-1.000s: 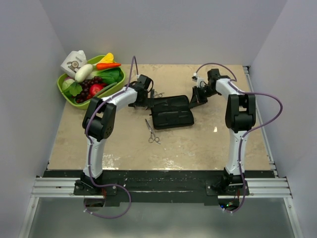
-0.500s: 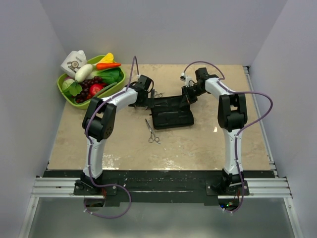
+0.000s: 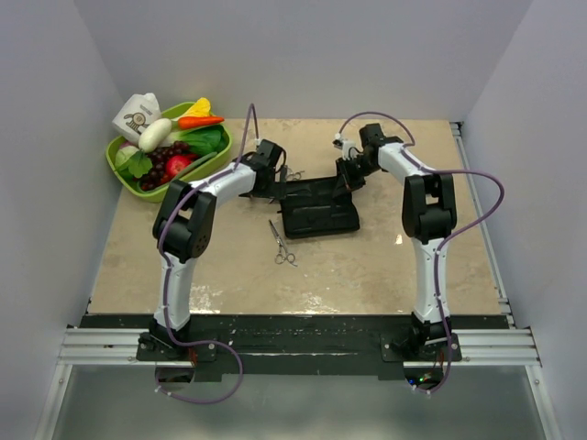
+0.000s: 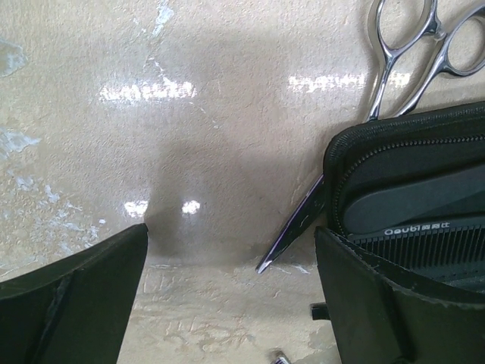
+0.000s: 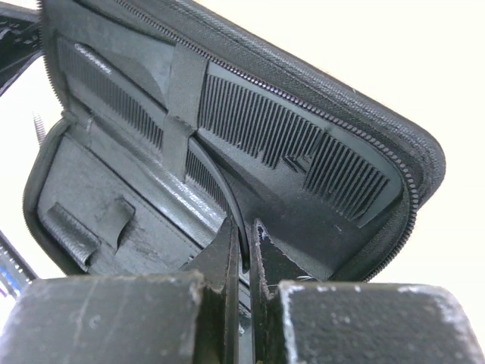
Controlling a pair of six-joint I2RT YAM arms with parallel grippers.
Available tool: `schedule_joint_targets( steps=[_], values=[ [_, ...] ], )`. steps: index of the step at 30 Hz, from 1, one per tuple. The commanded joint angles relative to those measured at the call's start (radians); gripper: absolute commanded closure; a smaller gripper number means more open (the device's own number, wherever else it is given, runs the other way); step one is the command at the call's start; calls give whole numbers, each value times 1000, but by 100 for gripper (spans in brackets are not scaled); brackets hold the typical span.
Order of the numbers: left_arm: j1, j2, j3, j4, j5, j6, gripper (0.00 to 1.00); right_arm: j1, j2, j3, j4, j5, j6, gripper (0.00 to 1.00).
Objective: Sort the hair-cutting tools
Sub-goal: Place the comb in the hairdressing tool bag.
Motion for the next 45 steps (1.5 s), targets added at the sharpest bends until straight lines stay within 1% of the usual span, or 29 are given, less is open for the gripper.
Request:
schedule_joint_targets(
  steps=[1,5,6,7,9,10,14,16,19,22,26,30,31,32,33,35,36,37,38,39,40,41,43,44,45],
  values=[
    [-80,30,-23,15,112,4,3,5,45,30,85,212,-5,100],
    [-84,30,-17,9,108,6,3,5,43,31,92,286,10,100],
    [-84,29,-15,10,108,6,3,6,34,21,100,297,18,99],
    [-84,33,-14,10,108,6,3,5,28,14,109,311,27,95],
    [-84,37,-15,9,109,6,3,5,19,7,131,320,50,43],
    [-84,38,-14,9,109,4,3,5,16,10,131,318,53,2],
    [-86,38,-12,9,106,6,3,6,-41,7,137,369,81,2],
    [-86,35,-14,7,101,7,3,5,-78,-5,141,369,96,2],
    [-86,30,-10,6,98,7,3,6,-162,-9,145,380,113,2],
    [-84,18,-3,-1,94,9,3,14,-224,11,112,384,112,1],
    [-84,-11,2,-11,78,13,3,63,-294,43,68,406,113,2],
    [-83,-74,-15,-20,62,18,3,136,-387,88,42,498,112,2],
    [-84,-85,-20,-34,57,18,3,165,-405,91,49,552,118,2],
    [-84,-97,-21,-45,52,21,3,175,-424,70,100,588,129,2],
    [-80,-124,-26,-51,51,23,2,180,-447,41,147,605,186,2],
    [-77,-158,-46,-62,57,26,2,164,-465,-16,242,601,240,1],
    [-72,-196,-53,-65,63,29,2,155,-445,-7,244,581,282,2],
    [-69,-218,-67,-63,71,33,2,132,-358,20,229,518,296,2],
    [-69,-238,-72,-63,78,45,1,121,-306,110,162,352,300,2],
    [-66,-274,-75,-70,77,50,1,117,-256,167,111,276,300,1],
    [-66,-295,-78,-86,72,55,1,120,-188,212,67,245,313,1],
    [-64,-310,-76,-97,68,64,0,129,-179,224,77,210,329,2],
    [-55,-361,-82,-126,63,69,0,165,-199,177,133,219,354,2],
    [-52,-377,-87,-135,60,73,0,179,-231,124,179,232,359,2],
    [-42,-411,-93,-143,57,73,0,192,-244,104,186,248,359,2]
  ],
)
